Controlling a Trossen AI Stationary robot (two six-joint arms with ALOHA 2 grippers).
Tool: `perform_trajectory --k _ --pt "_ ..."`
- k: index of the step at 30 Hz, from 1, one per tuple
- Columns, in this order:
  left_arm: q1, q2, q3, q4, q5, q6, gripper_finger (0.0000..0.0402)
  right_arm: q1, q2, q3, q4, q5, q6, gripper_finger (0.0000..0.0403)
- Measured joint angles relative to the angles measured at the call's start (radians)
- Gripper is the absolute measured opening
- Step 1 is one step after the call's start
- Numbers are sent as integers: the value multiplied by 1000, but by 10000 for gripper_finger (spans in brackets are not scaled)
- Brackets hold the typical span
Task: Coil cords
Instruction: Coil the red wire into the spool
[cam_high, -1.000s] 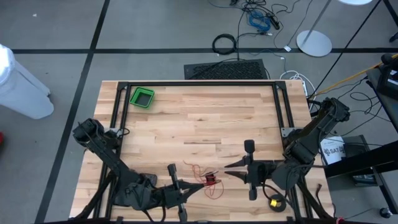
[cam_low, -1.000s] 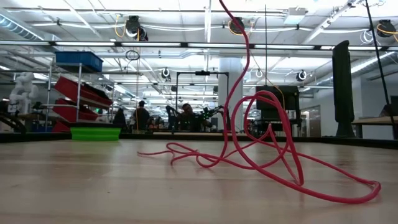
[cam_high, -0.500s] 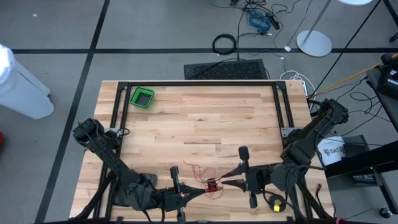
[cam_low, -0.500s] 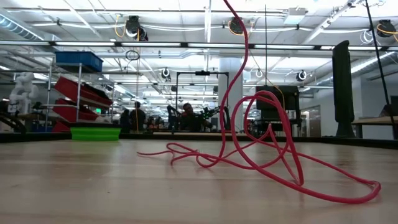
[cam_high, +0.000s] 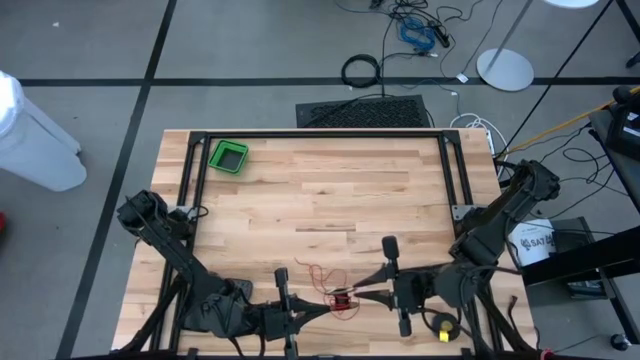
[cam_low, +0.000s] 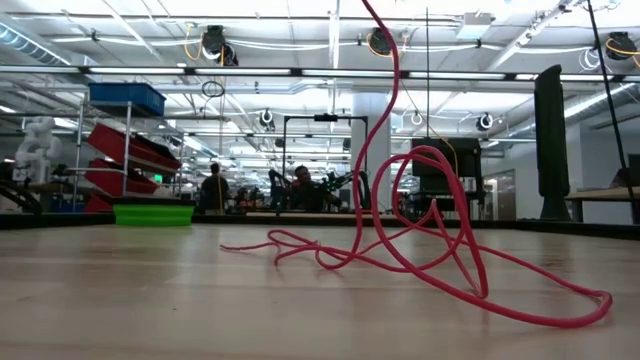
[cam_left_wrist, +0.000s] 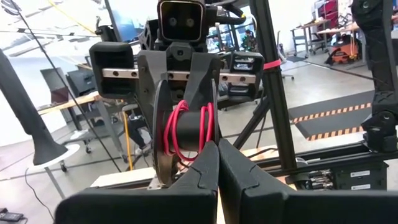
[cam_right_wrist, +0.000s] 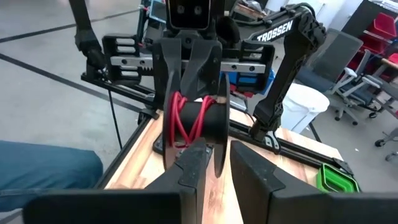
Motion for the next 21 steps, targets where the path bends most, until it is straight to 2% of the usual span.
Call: perform_trajectory --k 4,9,16,21 --pt "8 0 0 -1 3 -23 0 -17 11 0 3 -2 -2 61" --pt "10 0 0 -27 6 -39 0 -31 14 0 7 -77 -1 57" --pt "11 0 0 -29 11 -45 0 -35 14 0 13 -95 1 6" --pt "12 0 0 -28 29 -47 0 -41 14 0 13 -99 12 2"
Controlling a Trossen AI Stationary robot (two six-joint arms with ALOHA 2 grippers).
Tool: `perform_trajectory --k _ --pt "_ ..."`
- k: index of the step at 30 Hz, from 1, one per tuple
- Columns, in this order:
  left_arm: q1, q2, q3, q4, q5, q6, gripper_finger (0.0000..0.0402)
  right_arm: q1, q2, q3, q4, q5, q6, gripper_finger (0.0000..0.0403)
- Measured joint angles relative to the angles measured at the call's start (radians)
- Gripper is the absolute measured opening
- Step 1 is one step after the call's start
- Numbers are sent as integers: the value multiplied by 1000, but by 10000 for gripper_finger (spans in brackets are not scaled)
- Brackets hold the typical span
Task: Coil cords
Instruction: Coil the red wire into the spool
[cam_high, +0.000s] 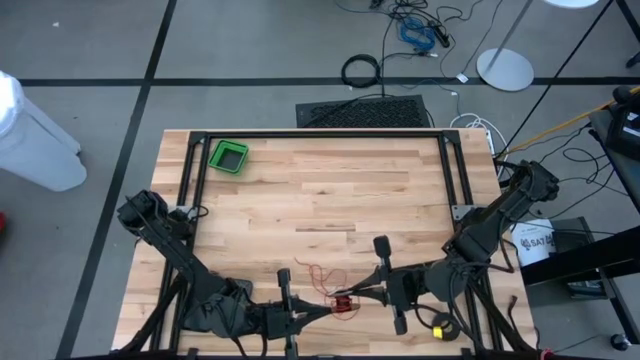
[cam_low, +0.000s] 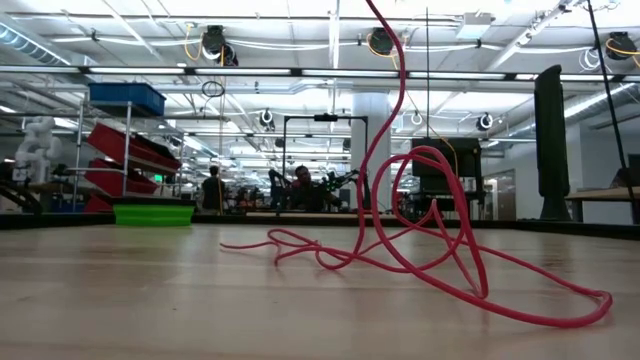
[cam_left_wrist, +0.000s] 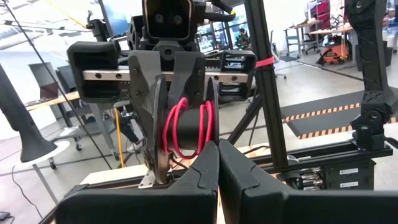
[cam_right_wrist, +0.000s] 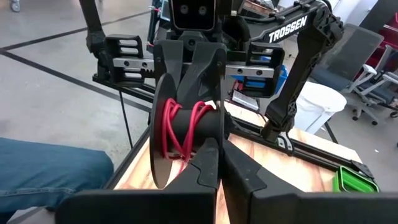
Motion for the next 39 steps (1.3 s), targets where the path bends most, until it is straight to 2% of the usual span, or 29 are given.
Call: perform_trajectory --k 15,22,39 --pt "2 0 0 8 -3 -7 49 0 0 0 1 -1 0 0" --pt "1 0 0 8 -18 -26 52 0 0 0 0 4 0 0" --pt "-25 0 0 22 -147 35 53 9 -18 0 -30 55 1 0"
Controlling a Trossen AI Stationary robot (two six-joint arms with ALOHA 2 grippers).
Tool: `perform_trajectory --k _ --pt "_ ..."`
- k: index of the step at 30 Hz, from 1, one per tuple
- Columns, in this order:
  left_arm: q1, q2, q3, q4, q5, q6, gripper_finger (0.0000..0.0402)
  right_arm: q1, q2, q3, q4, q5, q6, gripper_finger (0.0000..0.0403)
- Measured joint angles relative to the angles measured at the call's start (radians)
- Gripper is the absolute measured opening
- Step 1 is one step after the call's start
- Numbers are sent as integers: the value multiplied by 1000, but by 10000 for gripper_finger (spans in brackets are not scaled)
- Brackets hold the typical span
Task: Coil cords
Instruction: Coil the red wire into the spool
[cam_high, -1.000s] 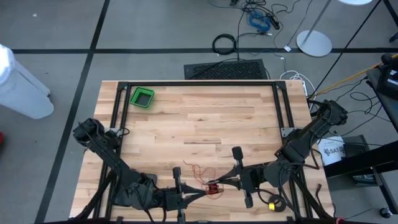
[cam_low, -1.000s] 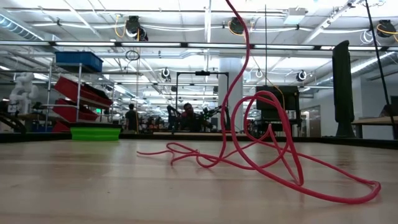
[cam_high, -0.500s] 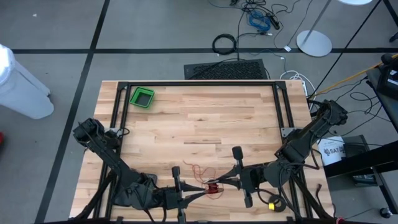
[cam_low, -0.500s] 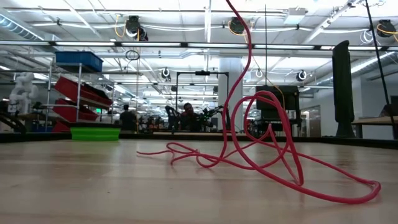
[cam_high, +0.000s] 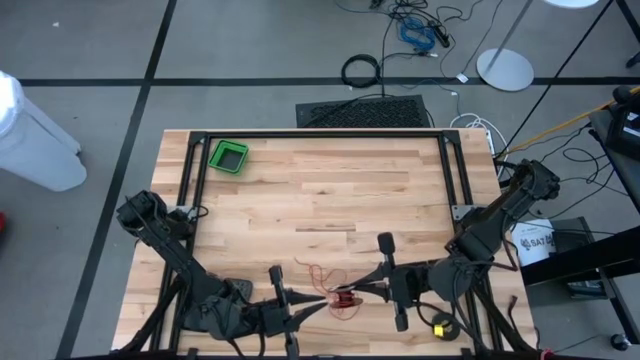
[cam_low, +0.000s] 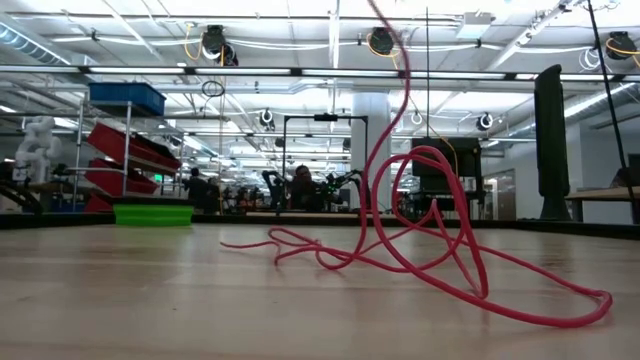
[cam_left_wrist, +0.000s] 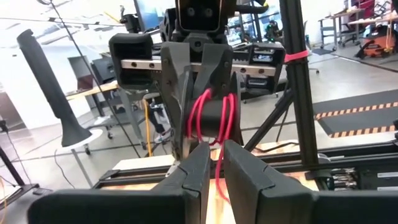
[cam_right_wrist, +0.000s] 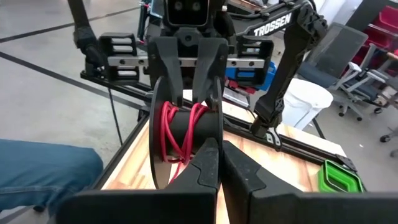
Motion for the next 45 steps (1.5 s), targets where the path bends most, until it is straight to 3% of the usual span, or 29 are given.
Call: perform_trajectory --k 8,17,24,29,39,45 --pt "-1 0 0 -2 0 -2 53 66 -49 0 -10 114 -8 0" --pt "3 1 0 -9 11 -10 53 228 -104 0 -31 360 -35 0" --pt "45 19 0 -10 164 -63 53 299 -103 0 -31 541 -56 0" --pt "90 59 0 -10 209 -89 61 302 -105 0 -31 553 -56 0" --pt "126 95 0 -12 248 -193 173 304 -105 0 -32 553 -60 0" --pt "124 95 0 -12 248 -194 188 304 -105 0 -32 553 -61 0"
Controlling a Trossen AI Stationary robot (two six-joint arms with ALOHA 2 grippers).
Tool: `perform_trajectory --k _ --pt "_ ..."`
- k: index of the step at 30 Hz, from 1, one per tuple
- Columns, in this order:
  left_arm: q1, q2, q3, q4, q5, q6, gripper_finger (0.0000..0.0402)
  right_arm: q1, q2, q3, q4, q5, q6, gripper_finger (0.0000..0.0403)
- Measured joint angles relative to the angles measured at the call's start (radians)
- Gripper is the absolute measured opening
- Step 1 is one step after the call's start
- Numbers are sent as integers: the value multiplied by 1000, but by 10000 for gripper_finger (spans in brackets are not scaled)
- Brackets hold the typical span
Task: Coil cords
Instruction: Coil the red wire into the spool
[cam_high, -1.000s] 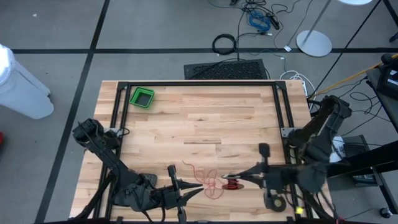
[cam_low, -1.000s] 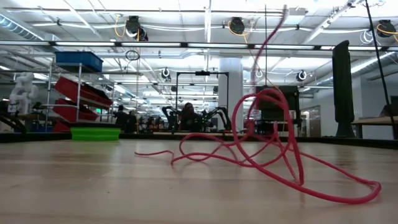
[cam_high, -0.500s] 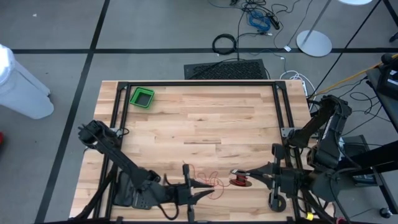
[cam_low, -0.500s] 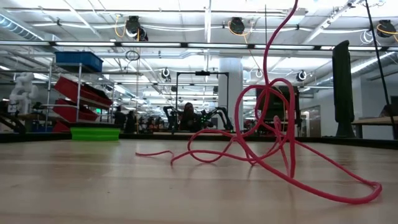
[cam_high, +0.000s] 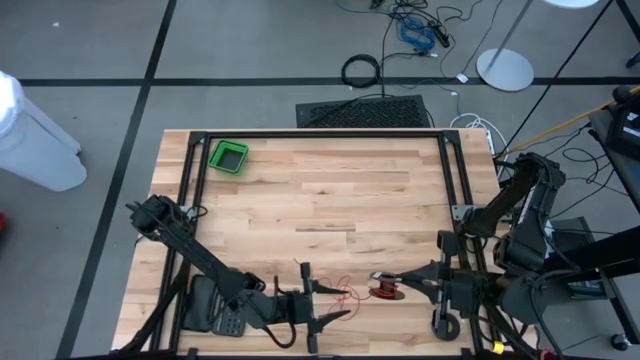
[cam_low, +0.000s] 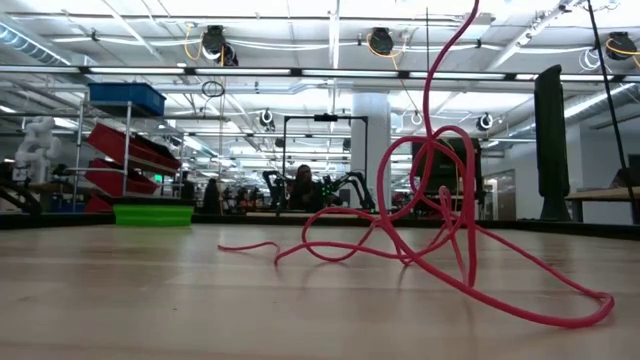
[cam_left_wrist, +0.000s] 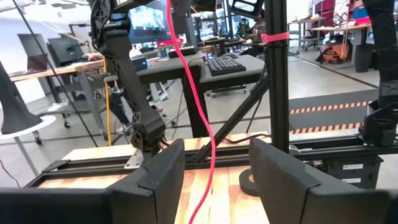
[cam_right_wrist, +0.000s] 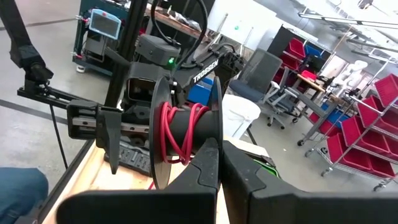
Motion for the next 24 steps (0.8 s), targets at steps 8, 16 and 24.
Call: perform_trajectory --k 8,16,24 --pt "1 0 0 -7 -3 -3 188 0 0 0 0 0 -3 0" --pt "20 5 0 -42 1 -75 188 0 0 0 0 0 -3 0" --pt "49 51 0 -24 109 -81 188 0 0 0 0 0 -3 0"
